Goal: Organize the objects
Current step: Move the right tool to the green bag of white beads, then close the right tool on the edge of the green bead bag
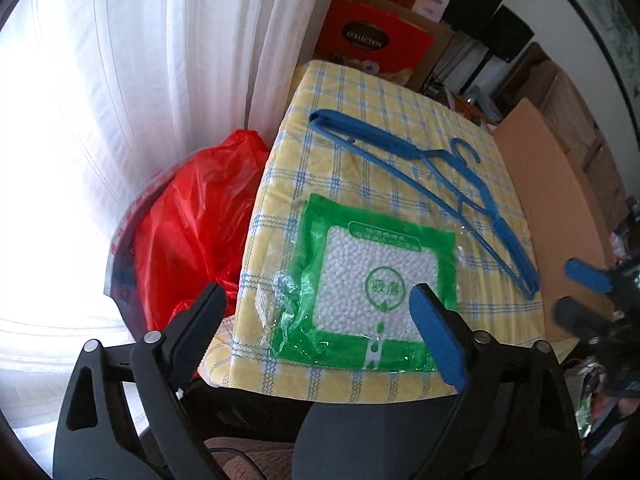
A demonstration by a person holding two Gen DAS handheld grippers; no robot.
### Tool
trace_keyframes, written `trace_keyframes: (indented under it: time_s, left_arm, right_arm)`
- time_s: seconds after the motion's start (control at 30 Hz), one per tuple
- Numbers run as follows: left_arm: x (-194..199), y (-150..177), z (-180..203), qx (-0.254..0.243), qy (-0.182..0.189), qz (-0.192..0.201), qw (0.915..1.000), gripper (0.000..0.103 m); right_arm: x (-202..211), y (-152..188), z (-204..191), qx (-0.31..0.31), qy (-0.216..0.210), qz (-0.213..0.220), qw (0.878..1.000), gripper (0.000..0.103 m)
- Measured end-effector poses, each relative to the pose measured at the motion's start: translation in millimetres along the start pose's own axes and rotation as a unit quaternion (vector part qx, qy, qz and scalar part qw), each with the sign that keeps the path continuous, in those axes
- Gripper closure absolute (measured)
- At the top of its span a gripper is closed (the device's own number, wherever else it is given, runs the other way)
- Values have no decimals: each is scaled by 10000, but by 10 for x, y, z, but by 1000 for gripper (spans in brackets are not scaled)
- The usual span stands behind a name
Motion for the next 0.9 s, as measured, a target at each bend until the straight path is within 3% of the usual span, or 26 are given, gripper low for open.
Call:
trace_keyframes:
  time_s: [0.07, 0.13, 0.23, 0.37, 0.6, 0.67, 0.73, 0.9]
  left_arm:
    - [-24, 22, -31, 61, 110, -41, 9999, 22]
    - [-63, 31, -65, 73, 146, -92, 9998, 30]
    - [-137, 46, -108, 104, 164, -160, 9997, 38]
    - [-207, 66, -128, 139, 282, -176, 9994, 43]
    - [-280, 47, -137, 50, 239, -202, 9995, 44]
    - [-282, 28, -154, 105, 295, -184, 9993, 44]
    - [-289, 21, -147, 142, 339, -173, 9992, 44]
    - [-291, 26, -71, 106, 459, -135, 9988, 50]
  right_arm:
    - [-137, 34, -100, -34, -146, -142, 9998, 29]
    - [-234, 49, -150, -124, -326, -256, 9991, 44]
    - [-466, 109, -192, -452, -667, -518, 9954, 48]
    - [-569, 139, -193, -579, -765, -590, 9936, 54]
    - [-756, 197, -201, -854, -926, -625, 9901, 57]
    - [-754, 170, -196, -914, -933, -595, 9897, 60]
    - [-744, 160, -190, -922, -952, -577, 9895, 69]
    - [-737, 169, -264, -926, -1043, -596, 9884, 74]
Point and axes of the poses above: each gripper's, at about its wrist camera, not at the fingertips, and x roughly against the way its jaws point, z to its right, y to its underside, the point moved 7 cm from there along -x, roughly the way its jaws point, and after that the axes turned 11 degrees about y, right-handed, at the moved point
